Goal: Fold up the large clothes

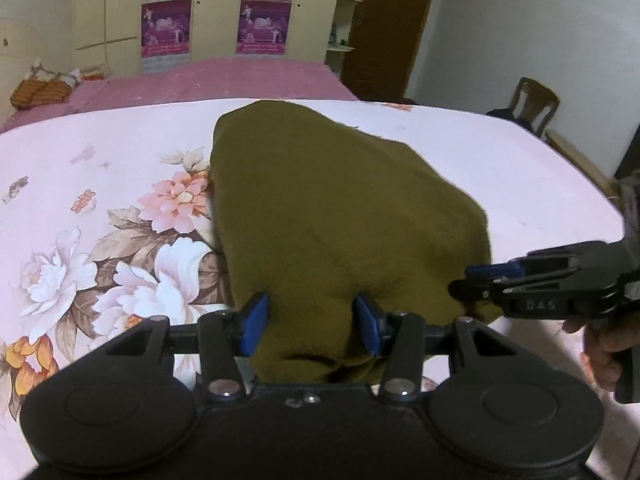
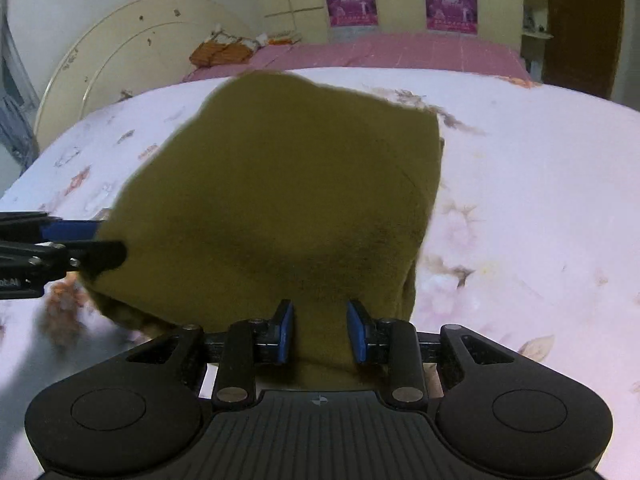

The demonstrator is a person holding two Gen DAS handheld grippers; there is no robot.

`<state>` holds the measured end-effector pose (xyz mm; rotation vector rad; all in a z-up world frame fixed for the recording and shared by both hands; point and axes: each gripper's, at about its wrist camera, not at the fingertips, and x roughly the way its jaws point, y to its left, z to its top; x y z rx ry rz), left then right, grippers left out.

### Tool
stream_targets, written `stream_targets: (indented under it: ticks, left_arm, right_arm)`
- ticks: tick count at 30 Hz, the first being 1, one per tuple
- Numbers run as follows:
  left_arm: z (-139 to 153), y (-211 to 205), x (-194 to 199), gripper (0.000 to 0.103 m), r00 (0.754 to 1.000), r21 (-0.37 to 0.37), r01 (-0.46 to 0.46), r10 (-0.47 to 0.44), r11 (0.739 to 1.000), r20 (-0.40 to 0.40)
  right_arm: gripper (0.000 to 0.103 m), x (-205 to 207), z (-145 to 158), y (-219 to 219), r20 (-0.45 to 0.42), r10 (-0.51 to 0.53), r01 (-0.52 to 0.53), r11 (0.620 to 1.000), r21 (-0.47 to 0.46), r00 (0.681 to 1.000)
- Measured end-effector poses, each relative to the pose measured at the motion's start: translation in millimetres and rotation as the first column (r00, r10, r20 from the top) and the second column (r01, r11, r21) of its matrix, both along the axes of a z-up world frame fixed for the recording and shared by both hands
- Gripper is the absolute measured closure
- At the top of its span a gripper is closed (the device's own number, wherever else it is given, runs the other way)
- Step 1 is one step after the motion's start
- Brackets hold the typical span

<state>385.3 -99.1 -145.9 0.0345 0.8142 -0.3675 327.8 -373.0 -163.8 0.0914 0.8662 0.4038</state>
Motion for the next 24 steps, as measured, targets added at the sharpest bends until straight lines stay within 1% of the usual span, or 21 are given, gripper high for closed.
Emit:
stream_targets:
  ticks: [2, 6, 8, 9, 10, 11, 12, 13, 14, 17, 21, 23, 24]
  left_arm:
    - [-1, -7, 1, 0.055, 1.0, 0.043, 0.003, -0.004, 0.999, 0.012]
    - [2, -9, -2, 0.055, 1.0, 0.068, -0.001, 0.0, 0.998, 0.008]
    - [11, -9, -5, 0.05, 1.0, 0.082, -0.001, 0.001, 0.997, 0.006]
    - [17, -10, -6, 0.035, 1.0, 0.099, -0.005, 0.004, 0.995, 0.013]
    - [22, -12, -8, 0.012, 0.999, 0.126, -0.023, 0.019, 0.992, 0.031]
    - [29, -14, -10, 0.007, 0.998, 0.148, -0.034, 0.025, 0.988, 0.064]
    - [33, -15, -11, 0.005, 0.997, 0.15, -0.027, 0.015, 0.988, 0.08]
    - [37, -15, -10, 0.004, 0.997, 0.152, -0.024, 0.012, 0.988, 0.08]
    - [41, -14, -9, 0.003, 0.997, 0.153, -0.025, 0.012, 0.988, 0.083]
    - [46, -14, -3, 0.002, 0.995, 0.162, -0.027, 0.012, 0.986, 0.096]
    - [49, -11, 12, 0.001, 0.996, 0.143, -0.027, 0.014, 0.989, 0.089]
    - [48, -5, 26, 0.001, 0.997, 0.108, -0.03, 0.022, 0.994, 0.073]
    - [46, 1, 37, 0.001, 0.998, 0.057, -0.034, 0.032, 0.998, 0.05]
  right_arm:
    - [0.072, -2, 2, 3, 0.003, 0.008, -0.008, 1.0, -0.024, 1.0]
    - [0.072, -1, 5, 0, -0.01, 0.008, -0.008, 1.0, -0.009, 1.0]
    - [0.072, 3, 13, -1, -0.005, 0.003, -0.003, 1.0, 0.004, 1.0]
    - [0.071, 2, 20, -8, 0.012, -0.005, 0.005, 1.0, 0.015, 1.0]
    - [0.064, -2, 28, -12, 0.036, -0.016, 0.015, 0.999, 0.029, 0.999]
    - [0.033, -5, 35, -15, 0.058, -0.027, 0.025, 0.999, 0.042, 0.998]
    - [0.023, -8, 41, -19, 0.089, -0.042, 0.037, 0.998, 0.055, 0.995]
    - [0.023, -9, 46, -23, 0.109, -0.045, 0.038, 0.997, 0.069, 0.993]
    - [0.023, -6, 50, -25, 0.109, -0.049, 0.041, 0.996, 0.079, 0.993]
    - [0.023, 4, 52, -37, 0.086, -0.079, 0.068, 0.99, 0.125, 0.993]
    - [0.024, 25, 52, -55, 0.033, -0.115, 0.106, 0.971, 0.214, 0.993]
    - [0.024, 41, 50, -66, -0.021, -0.141, 0.141, 0.947, 0.289, 0.99]
    - [0.024, 50, 46, -73, -0.055, -0.155, 0.165, 0.931, 0.327, 0.986]
